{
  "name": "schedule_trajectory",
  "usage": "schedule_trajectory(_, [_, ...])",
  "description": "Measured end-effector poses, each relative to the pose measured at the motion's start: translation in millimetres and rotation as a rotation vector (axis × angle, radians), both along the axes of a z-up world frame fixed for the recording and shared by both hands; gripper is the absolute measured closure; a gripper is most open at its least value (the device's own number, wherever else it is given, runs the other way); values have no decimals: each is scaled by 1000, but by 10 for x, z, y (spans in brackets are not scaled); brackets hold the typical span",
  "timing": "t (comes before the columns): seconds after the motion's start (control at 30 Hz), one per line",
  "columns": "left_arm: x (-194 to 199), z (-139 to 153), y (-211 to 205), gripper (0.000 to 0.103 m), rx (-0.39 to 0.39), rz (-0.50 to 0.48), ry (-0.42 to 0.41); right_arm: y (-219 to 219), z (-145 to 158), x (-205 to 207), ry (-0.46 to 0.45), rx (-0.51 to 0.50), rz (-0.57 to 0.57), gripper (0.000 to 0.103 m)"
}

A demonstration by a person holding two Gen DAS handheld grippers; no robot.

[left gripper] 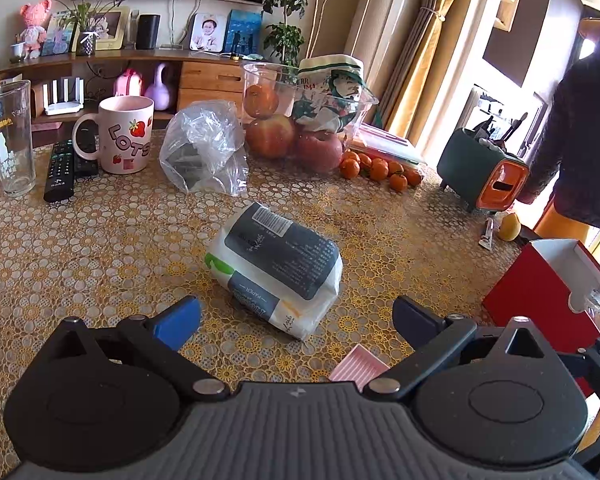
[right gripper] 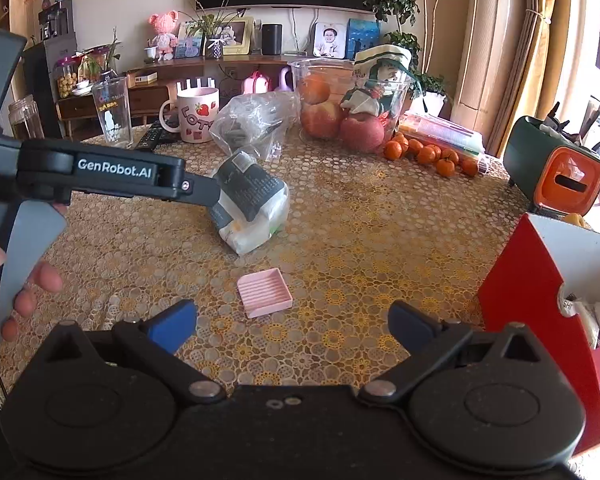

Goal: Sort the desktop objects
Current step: 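Move both tools back over the table toward the wipes pack and pink tray, then grasp the white wipes pack with the left tool while the right tool grasps the pink tray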

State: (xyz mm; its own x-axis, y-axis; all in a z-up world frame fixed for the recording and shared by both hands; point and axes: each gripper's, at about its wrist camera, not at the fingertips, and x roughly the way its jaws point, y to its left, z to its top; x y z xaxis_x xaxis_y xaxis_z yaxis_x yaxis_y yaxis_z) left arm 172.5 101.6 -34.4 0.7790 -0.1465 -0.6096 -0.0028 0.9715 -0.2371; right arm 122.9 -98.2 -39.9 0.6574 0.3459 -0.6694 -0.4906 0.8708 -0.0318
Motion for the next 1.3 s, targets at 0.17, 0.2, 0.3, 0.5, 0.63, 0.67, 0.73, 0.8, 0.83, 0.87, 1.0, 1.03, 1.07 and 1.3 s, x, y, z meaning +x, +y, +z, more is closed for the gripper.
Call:
schedule_trajectory(0.17, [223, 0, 5, 0, 91, -53, -19, 91, -108, 133, 15, -11, 33, 1])
schedule_trajectory(0.2, [279, -6, 20, 0, 105, -61, -17, 107, -123, 159, 17, -13, 39, 1])
schedule_trajectory(0.3, [440, -61, 99, 0, 86, -62, 7, 163, -185, 245, 23, -16, 55, 1])
schedule_trajectory(0.5, [690, -209, 187, 0, 48, -70, 21, 286, -312, 382, 38, -18, 84, 1])
schedule_trajectory(0.63, [880, -312, 271, 0, 44, -50, 39, 358, -378, 451, 38, -30, 104, 1])
schedule_trajectory(0.67, [916, -336, 290, 0, 45, -46, 43, 373, -393, 471, 38, -33, 109, 1])
schedule_trajectory(0.73, [987, -396, 326, 0, 31, -42, 56, 400, -425, 512, 39, -36, 119, 3])
schedule_trajectory(0.8, [1033, -455, 326, 0, 20, -49, 67, 427, -456, 550, 41, -41, 125, 4])
schedule_trajectory(0.83, [1049, -478, 314, 0, 23, -51, 71, 438, -471, 571, 43, -42, 128, 5])
schedule_trajectory(0.87, [1068, -504, 299, 0, 27, -54, 77, 446, -484, 587, 45, -41, 130, 5])
schedule_trajectory(1.0, [1132, -584, 240, 0, 25, -75, 94, 488, -550, 641, 54, -44, 133, 9])
schedule_trajectory(1.03, [1151, -596, 221, 0, 23, -82, 96, 502, -566, 657, 56, -42, 132, 9])
schedule_trajectory(1.07, [1164, -607, 205, 0, 17, -86, 96, 513, -579, 669, 56, -42, 132, 10])
schedule_trajectory(1.3, [1256, -690, 111, 0, 2, -98, 118, 538, -670, 774, 85, -23, 112, 23])
